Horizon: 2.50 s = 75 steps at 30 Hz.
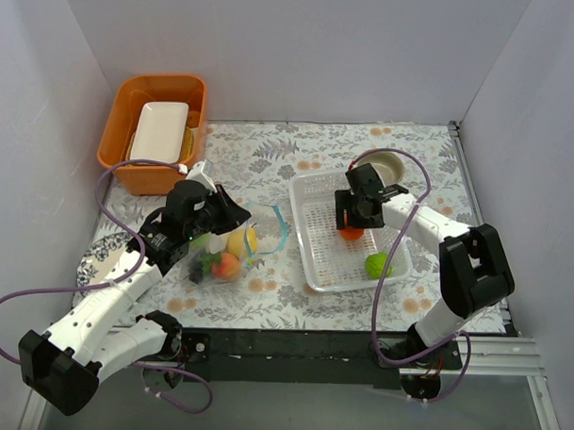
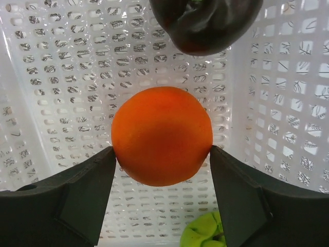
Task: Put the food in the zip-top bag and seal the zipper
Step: Pick up the fake fruit from the bin, then place the fake fruit in the zipper food storage bag.
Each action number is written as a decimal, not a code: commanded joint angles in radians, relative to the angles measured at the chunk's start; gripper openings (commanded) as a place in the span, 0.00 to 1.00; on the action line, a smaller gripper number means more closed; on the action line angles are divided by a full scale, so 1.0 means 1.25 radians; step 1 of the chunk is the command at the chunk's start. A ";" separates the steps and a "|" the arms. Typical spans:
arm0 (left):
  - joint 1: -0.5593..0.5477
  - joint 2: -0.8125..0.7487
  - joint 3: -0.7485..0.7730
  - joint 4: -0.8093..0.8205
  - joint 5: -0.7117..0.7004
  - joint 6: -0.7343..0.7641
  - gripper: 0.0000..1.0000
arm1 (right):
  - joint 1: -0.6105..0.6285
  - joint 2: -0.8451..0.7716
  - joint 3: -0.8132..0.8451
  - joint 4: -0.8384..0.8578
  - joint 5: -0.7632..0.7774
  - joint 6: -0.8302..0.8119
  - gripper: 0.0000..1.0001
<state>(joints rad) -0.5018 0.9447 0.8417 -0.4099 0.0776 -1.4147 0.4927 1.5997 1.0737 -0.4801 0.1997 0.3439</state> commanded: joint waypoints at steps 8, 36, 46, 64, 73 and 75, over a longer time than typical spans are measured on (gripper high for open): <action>0.001 -0.011 0.005 -0.006 -0.001 0.004 0.00 | -0.003 0.053 0.033 0.045 -0.043 -0.027 0.79; 0.001 -0.016 0.002 -0.006 0.000 0.008 0.00 | -0.001 -0.082 -0.024 0.074 -0.220 -0.017 0.53; 0.001 -0.002 0.005 -0.001 0.012 0.006 0.00 | 0.055 -0.175 0.001 0.113 -0.328 0.056 0.54; 0.001 -0.010 0.008 -0.011 0.005 0.003 0.00 | 0.217 -0.027 0.133 0.266 -0.452 0.129 0.60; 0.001 -0.023 0.015 -0.011 -0.006 -0.001 0.00 | 0.248 0.076 0.200 0.294 -0.535 0.124 0.79; 0.001 -0.023 0.019 -0.010 -0.004 0.000 0.00 | 0.248 0.079 0.196 0.309 -0.571 0.130 0.89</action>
<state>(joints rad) -0.5018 0.9405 0.8417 -0.4171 0.0822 -1.4174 0.7975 1.7012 1.2705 -0.1715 -0.4122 0.5003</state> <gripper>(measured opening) 0.014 0.829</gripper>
